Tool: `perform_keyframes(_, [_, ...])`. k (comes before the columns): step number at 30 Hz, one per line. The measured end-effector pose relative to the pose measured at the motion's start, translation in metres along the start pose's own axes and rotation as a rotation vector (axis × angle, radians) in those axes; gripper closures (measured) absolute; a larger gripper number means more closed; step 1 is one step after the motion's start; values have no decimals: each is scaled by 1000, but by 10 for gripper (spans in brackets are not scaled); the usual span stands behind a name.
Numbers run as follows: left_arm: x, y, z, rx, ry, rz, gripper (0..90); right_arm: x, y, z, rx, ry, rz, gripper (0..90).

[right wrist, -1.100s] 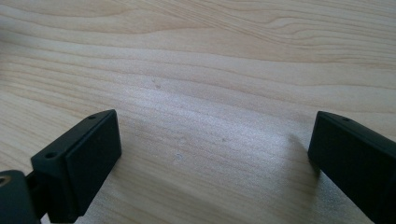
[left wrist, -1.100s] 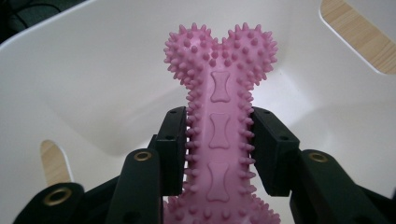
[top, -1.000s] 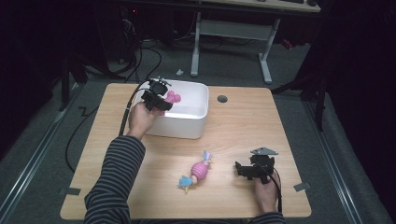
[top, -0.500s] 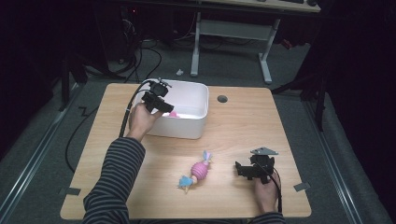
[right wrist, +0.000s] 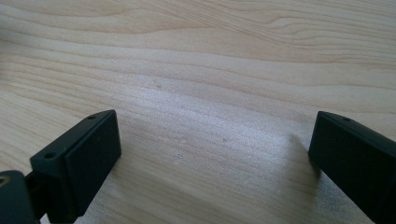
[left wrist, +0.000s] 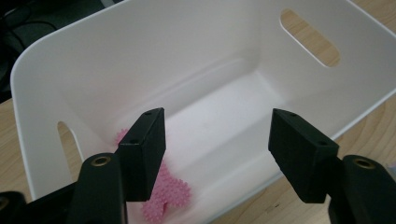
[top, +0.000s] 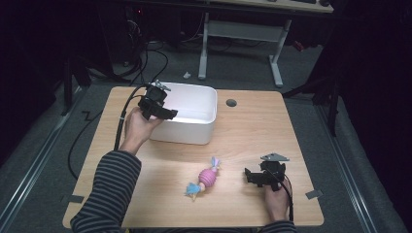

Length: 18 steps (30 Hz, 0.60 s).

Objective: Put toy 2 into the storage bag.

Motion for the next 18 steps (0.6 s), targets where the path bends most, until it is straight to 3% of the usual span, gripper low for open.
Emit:
perform_keyframes(9, [14,-2,20,-16,25,4,336,0,0,0,0,0,0,21])
perform_keyframes(11, [17,-2,29,-19,56,17,336,0,0,0,0,0,0,21])
perform_keyframes(18, [28,0,42,-26,93,31,336,0,0,0,0,0,0,21])
Point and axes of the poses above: each handheld gripper's, and its own axes: z roughly backward along the jaws, x roughly out of its underside, y roughly to its right, the point moved 2 cm from there along -z, roughly forward along the jaws, and after that the axes turned 15 degrees about -z, right-handed, at the moved point
